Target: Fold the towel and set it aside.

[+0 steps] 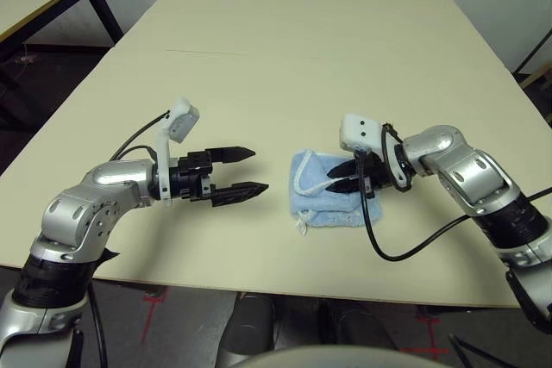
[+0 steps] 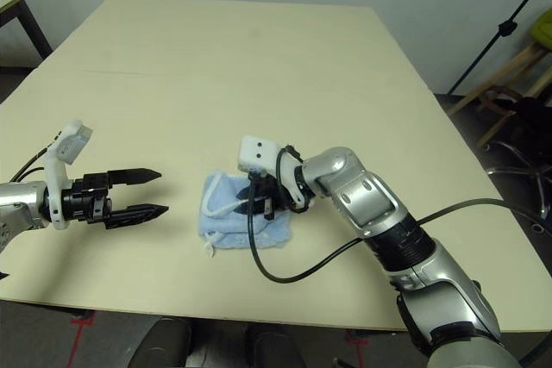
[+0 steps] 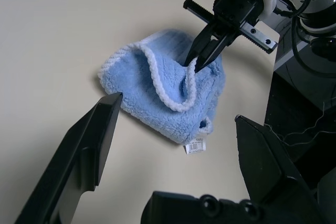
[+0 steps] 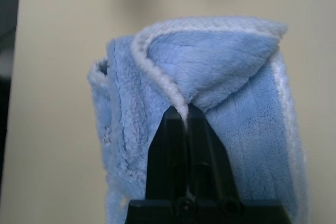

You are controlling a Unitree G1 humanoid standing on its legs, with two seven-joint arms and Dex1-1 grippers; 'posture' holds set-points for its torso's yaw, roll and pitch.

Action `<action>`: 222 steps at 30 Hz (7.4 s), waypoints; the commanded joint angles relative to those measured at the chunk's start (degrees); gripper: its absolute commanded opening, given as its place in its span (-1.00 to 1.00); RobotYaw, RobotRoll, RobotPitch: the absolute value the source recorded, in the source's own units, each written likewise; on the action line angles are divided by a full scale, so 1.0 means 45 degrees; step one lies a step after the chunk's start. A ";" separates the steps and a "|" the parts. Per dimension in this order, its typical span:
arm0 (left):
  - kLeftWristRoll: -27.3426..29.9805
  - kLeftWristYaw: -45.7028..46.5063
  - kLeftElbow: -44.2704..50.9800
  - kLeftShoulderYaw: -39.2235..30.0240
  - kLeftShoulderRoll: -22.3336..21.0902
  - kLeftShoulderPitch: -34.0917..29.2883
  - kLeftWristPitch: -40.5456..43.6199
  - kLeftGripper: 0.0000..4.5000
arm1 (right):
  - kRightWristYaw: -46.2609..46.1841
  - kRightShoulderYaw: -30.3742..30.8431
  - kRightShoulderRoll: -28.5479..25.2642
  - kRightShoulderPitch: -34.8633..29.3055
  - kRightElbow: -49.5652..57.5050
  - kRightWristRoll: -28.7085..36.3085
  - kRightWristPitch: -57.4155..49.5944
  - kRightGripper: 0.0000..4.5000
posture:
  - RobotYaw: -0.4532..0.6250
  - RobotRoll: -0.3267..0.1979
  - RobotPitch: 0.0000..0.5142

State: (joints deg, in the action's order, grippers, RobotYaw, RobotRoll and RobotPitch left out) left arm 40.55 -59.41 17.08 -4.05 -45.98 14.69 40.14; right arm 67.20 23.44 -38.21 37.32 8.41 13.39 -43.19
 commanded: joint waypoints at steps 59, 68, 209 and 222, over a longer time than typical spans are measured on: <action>-0.2803 0.2086 -0.3074 0.2223 0.3786 0.3507 -0.1439 1.00 | -0.3302 -0.5956 0.0498 -0.3419 0.1725 0.5260 0.0406 0.98 | 0.00 0.25 -0.61; -0.3742 0.1859 -0.3535 0.2734 0.4113 0.2942 -0.2394 0.57 | -0.3032 -0.5071 0.0979 -0.4033 0.1402 0.4642 0.1183 0.54 | 0.01 0.25 -0.62; -0.2681 -0.4569 -0.4482 0.1346 0.1725 0.1963 -0.6020 1.00 | -1.4059 -1.7047 0.4901 0.0567 -0.4062 0.9159 -0.6534 -1.00 | -0.10 0.25 -0.70; -0.3306 -0.5073 -0.5863 0.1730 0.2111 0.2565 -0.7001 1.00 | -1.5861 -1.7325 0.4648 -0.1327 -0.3919 0.9023 -0.2588 -1.00 | -0.15 0.25 -0.70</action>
State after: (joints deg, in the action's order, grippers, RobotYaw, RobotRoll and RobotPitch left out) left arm 26.58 -81.74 -8.74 3.29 -36.71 25.87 9.59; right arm -3.48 -55.36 -17.03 32.01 -8.66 54.02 -56.08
